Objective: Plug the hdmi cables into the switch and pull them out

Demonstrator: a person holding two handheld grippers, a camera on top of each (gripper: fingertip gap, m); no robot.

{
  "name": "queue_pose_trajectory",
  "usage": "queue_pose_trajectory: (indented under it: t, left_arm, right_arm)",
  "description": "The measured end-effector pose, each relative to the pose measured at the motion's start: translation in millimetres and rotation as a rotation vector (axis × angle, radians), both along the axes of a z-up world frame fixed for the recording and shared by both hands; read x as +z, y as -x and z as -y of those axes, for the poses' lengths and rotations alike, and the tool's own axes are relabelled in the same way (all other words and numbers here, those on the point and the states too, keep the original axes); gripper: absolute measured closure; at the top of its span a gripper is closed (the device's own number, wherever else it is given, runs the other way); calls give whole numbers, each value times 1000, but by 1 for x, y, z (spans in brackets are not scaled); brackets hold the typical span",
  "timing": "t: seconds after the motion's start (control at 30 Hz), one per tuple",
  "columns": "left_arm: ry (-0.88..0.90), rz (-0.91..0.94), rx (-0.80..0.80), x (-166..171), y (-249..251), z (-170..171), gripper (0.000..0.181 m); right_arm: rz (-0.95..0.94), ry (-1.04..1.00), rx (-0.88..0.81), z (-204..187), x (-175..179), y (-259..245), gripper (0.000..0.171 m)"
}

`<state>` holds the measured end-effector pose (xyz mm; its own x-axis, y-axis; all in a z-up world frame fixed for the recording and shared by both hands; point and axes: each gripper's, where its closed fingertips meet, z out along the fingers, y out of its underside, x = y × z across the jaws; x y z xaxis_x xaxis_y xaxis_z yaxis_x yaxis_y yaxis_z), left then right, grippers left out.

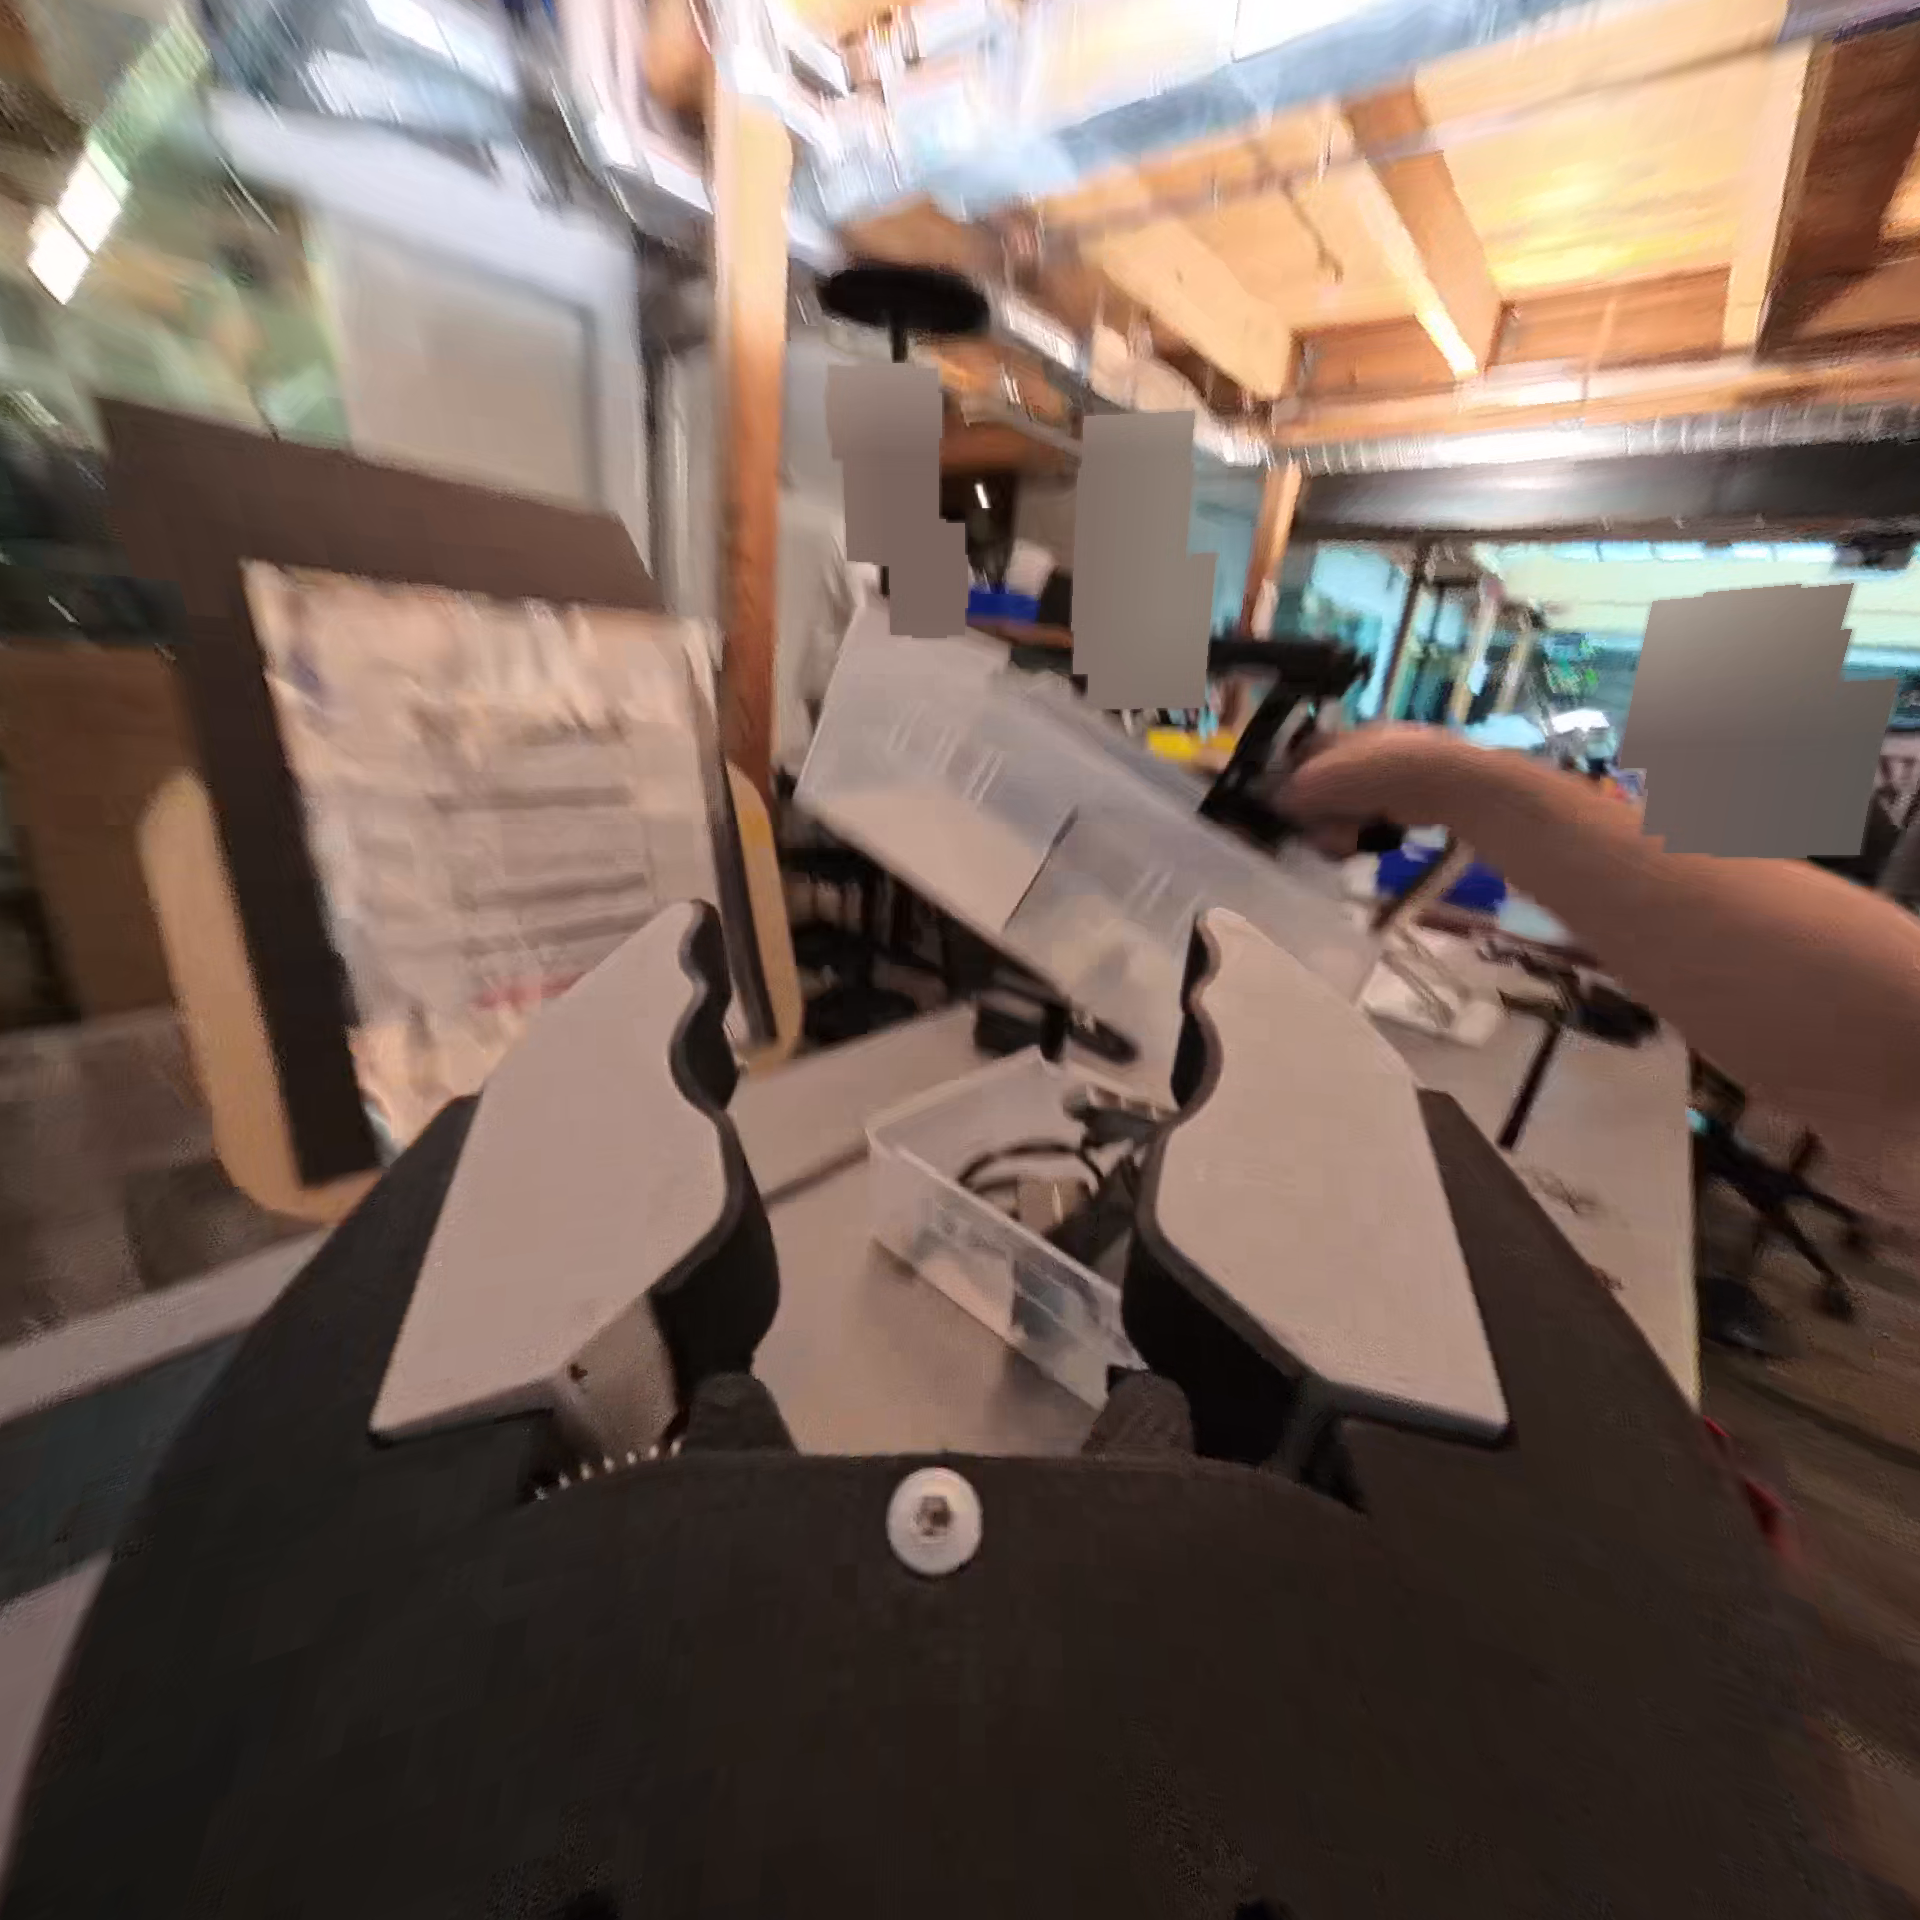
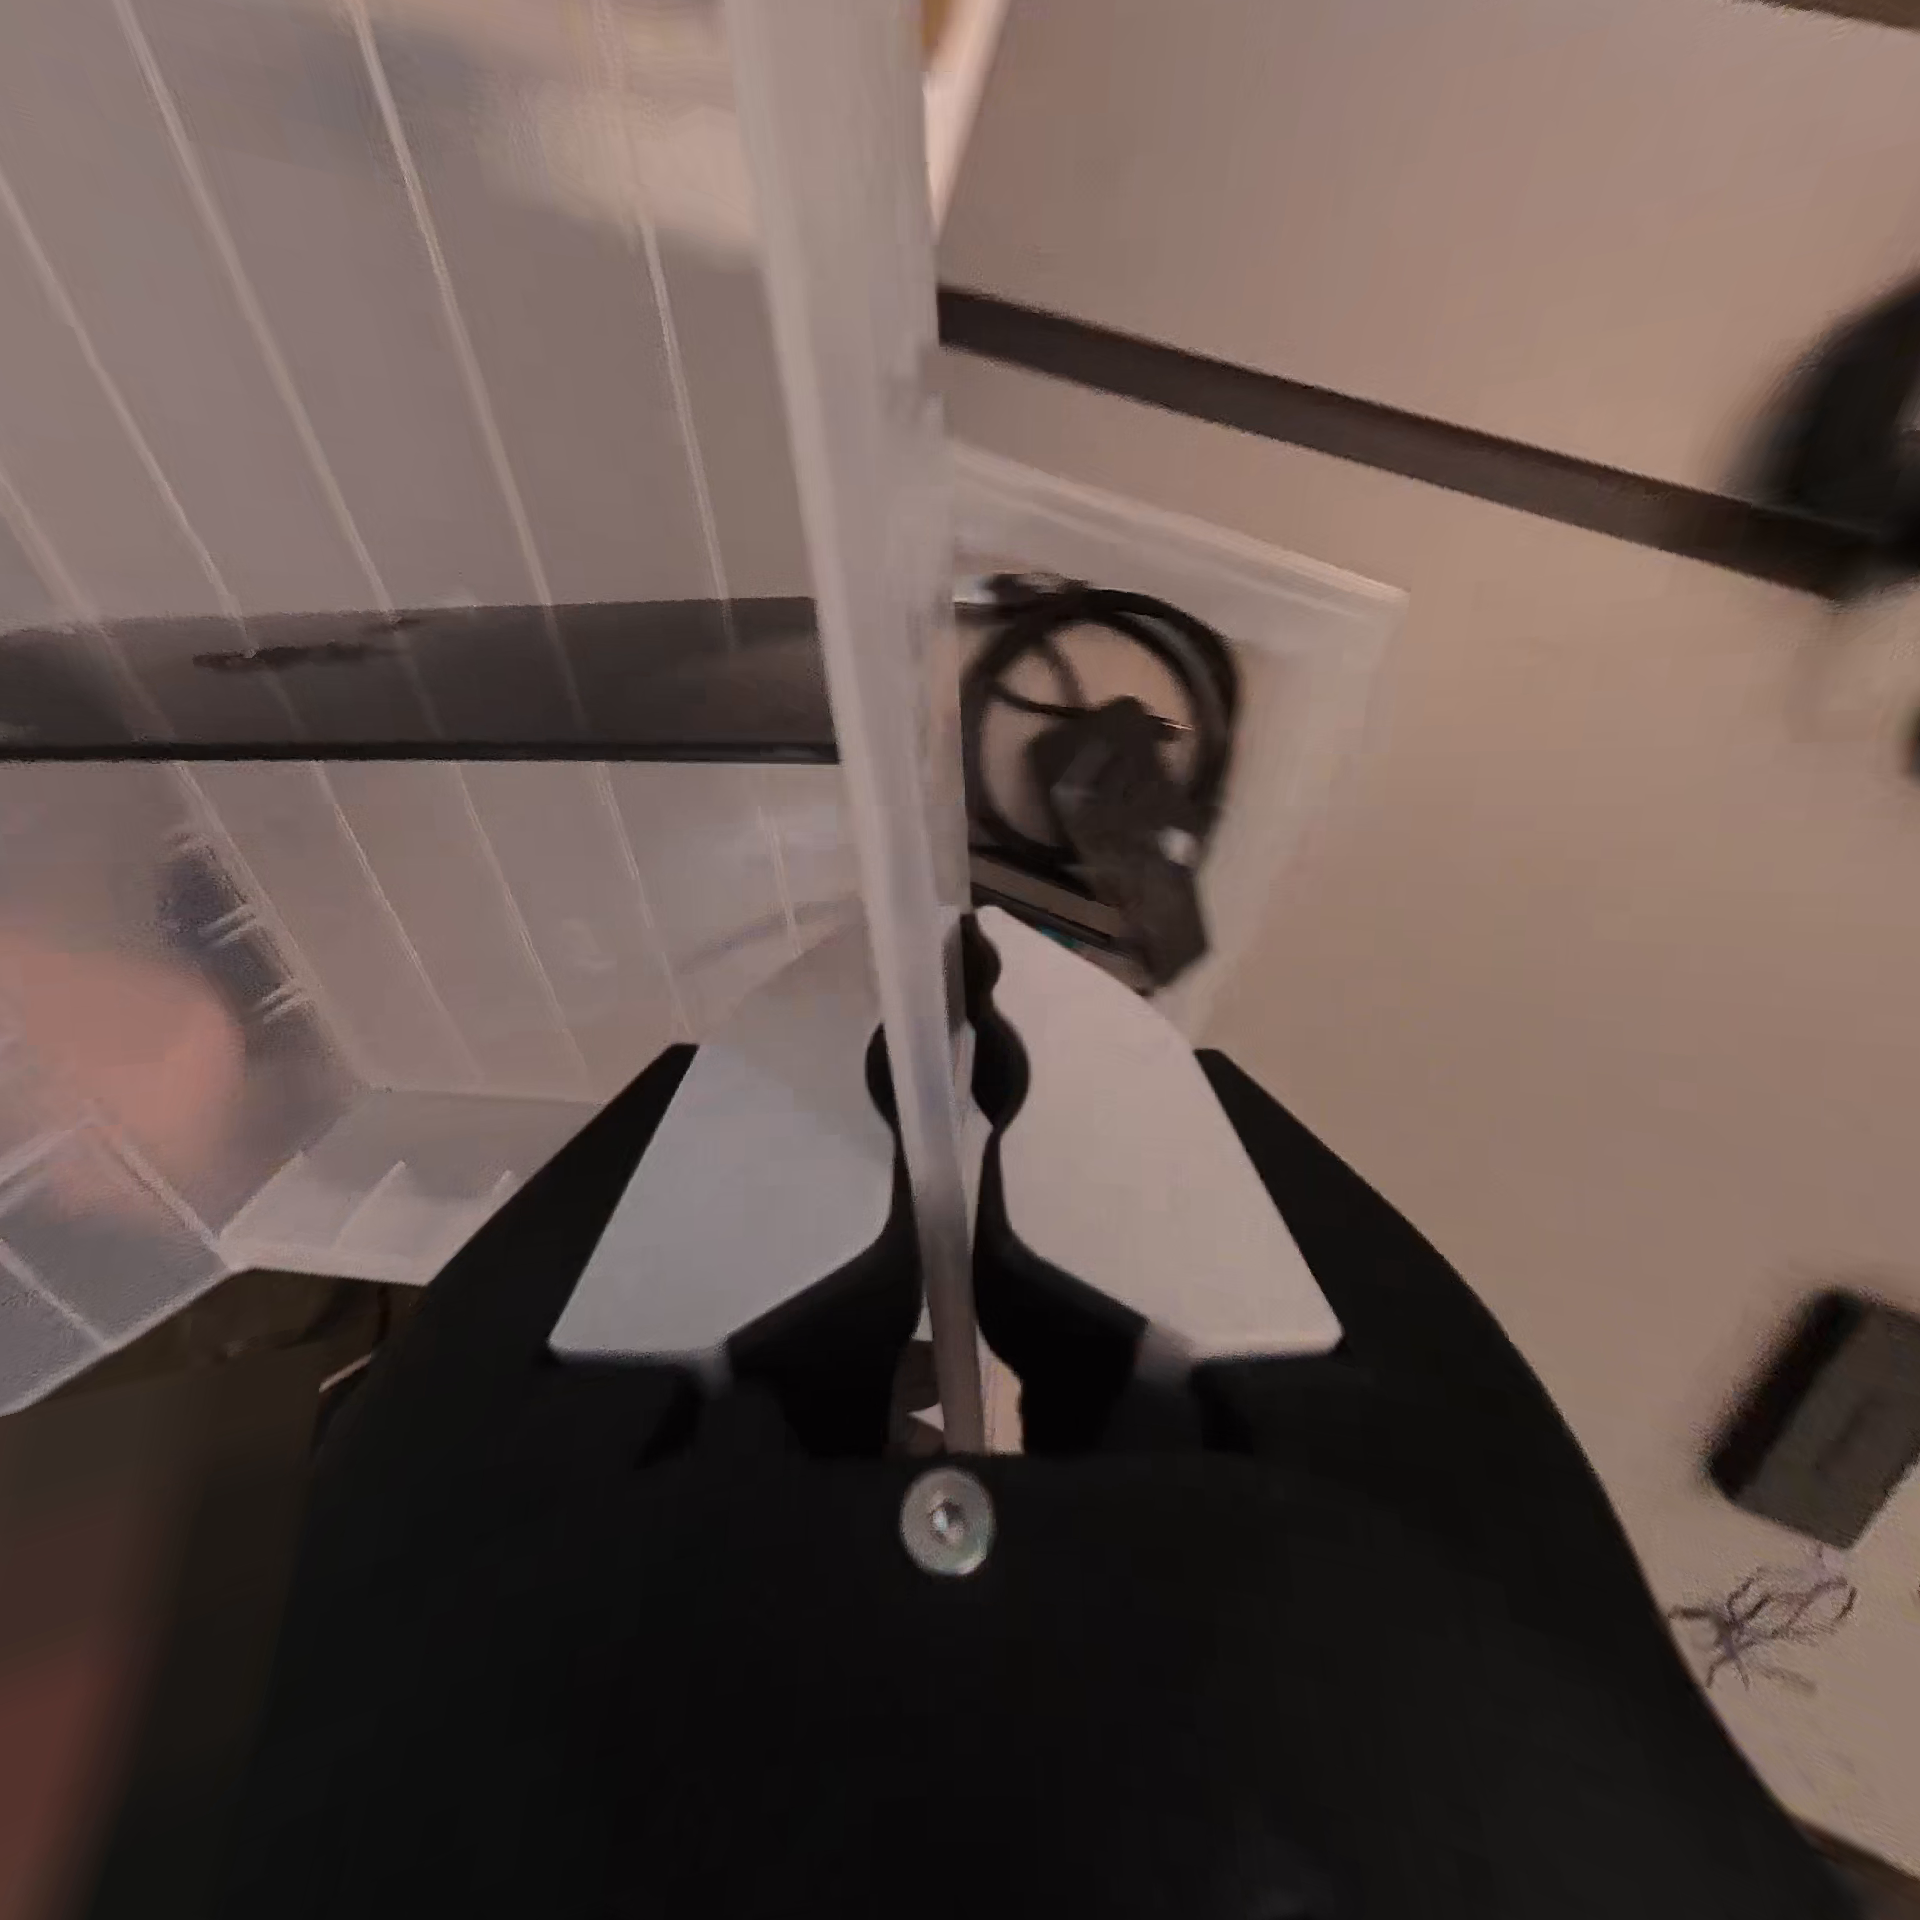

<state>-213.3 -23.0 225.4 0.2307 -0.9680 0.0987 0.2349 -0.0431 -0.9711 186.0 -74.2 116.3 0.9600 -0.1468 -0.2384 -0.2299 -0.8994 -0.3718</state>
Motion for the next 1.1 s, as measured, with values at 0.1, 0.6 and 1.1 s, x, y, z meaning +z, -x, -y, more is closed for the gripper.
queue_pose_trajectory:
  t: [0.1, 0.6, 1.1]
  left_arm:
    - [160, -239, -55, -71, -77, -29, 96]
    - [643, -1096, -250, -318, -307, -40, 114]
    - [582, -1493, -240, -324, -258, -49, 160]
  right_arm:
    - [48, -37, -197, 63, -11, -82, 167]
    - [-143, 183, -520, 254, -219, -197, 167]
    - [-167, 215, -379, 248, -245, -176, 168]
